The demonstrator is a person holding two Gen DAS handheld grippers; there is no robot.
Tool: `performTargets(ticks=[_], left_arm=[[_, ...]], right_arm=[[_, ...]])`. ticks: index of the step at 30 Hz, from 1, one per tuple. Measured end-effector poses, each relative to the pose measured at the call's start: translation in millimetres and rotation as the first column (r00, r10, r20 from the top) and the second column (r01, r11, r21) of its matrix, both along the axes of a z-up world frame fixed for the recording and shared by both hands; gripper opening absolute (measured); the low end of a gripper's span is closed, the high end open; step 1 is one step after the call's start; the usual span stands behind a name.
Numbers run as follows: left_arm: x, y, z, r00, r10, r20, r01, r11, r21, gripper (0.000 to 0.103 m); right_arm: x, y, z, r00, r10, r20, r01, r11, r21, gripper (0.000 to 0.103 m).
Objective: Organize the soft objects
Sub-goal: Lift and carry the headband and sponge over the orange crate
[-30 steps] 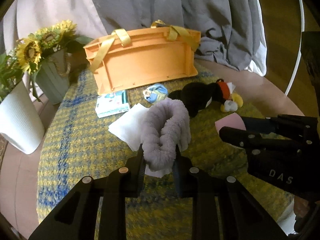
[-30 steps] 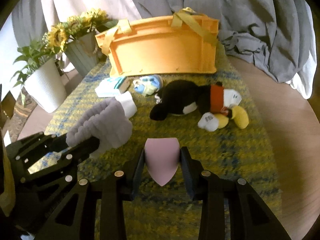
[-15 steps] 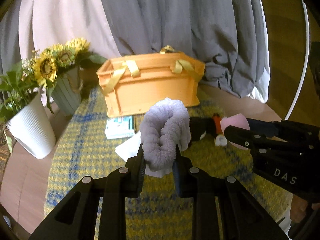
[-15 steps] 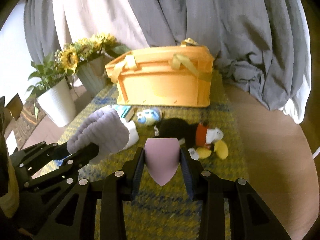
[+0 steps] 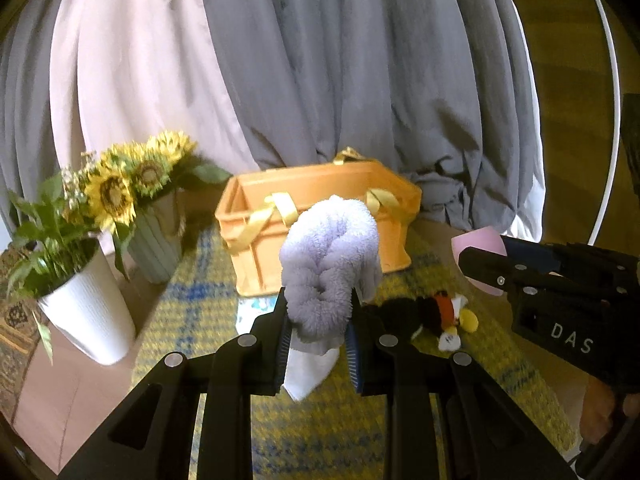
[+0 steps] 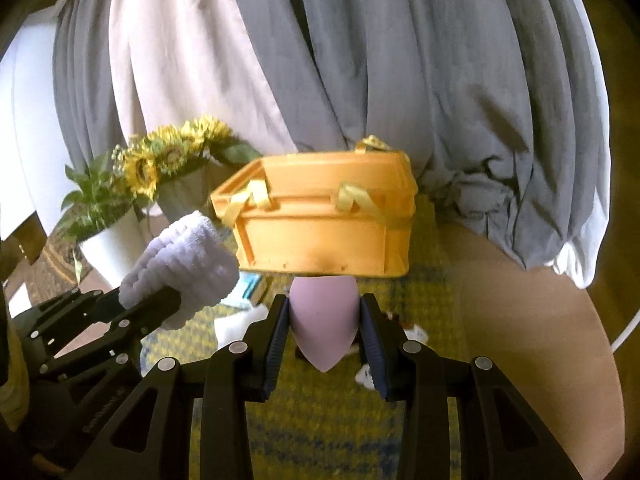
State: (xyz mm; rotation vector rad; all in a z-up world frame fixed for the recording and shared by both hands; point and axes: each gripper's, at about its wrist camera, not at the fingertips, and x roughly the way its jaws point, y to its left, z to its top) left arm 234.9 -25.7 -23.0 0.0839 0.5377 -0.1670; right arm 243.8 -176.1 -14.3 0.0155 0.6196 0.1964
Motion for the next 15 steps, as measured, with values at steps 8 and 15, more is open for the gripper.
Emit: performTargets(ticks=[8,15], left_arm=[[13,7,19,0.998,0.007,0.066,-0.008,1.000,0.013,0.024],[30,11,31,0.994,0.011,0.105,-0.013,1.000,0.016,0.024]], right_arm=[[13,7,17,0.997,-0.001,0.072,0.000,1.000,0.014,0.037],[30,12,28,0.994,-0.003,0.110,0.001,1.000,0.019,0.037]])
